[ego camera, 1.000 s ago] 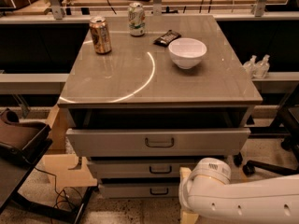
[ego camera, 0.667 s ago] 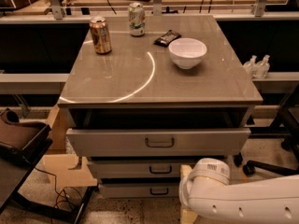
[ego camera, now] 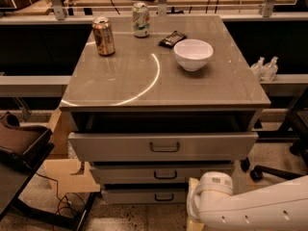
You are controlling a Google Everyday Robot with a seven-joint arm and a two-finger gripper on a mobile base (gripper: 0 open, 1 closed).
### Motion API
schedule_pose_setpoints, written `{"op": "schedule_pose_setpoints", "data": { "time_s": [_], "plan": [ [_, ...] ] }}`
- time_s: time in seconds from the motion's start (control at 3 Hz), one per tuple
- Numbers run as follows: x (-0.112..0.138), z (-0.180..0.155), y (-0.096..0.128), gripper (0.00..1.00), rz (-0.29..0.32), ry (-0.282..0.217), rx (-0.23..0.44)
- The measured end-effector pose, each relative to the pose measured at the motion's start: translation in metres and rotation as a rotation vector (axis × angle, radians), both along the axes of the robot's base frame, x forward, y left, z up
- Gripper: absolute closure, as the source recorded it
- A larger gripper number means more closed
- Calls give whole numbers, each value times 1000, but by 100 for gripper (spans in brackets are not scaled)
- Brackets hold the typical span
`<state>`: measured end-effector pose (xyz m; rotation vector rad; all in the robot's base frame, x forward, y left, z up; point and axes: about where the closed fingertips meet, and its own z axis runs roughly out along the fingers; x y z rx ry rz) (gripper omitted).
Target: Open bottom drawer
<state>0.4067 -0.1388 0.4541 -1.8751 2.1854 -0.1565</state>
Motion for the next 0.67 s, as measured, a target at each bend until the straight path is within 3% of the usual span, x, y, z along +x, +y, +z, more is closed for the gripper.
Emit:
{"op": "schedule_pose_setpoints", "data": {
  "time_s": [0.33,0.67],
  "plan": [
    [-25,-59,-22,0,-18,101,-91],
    [-37,-105,-32,0,-15,150,-162]
  ]
}}
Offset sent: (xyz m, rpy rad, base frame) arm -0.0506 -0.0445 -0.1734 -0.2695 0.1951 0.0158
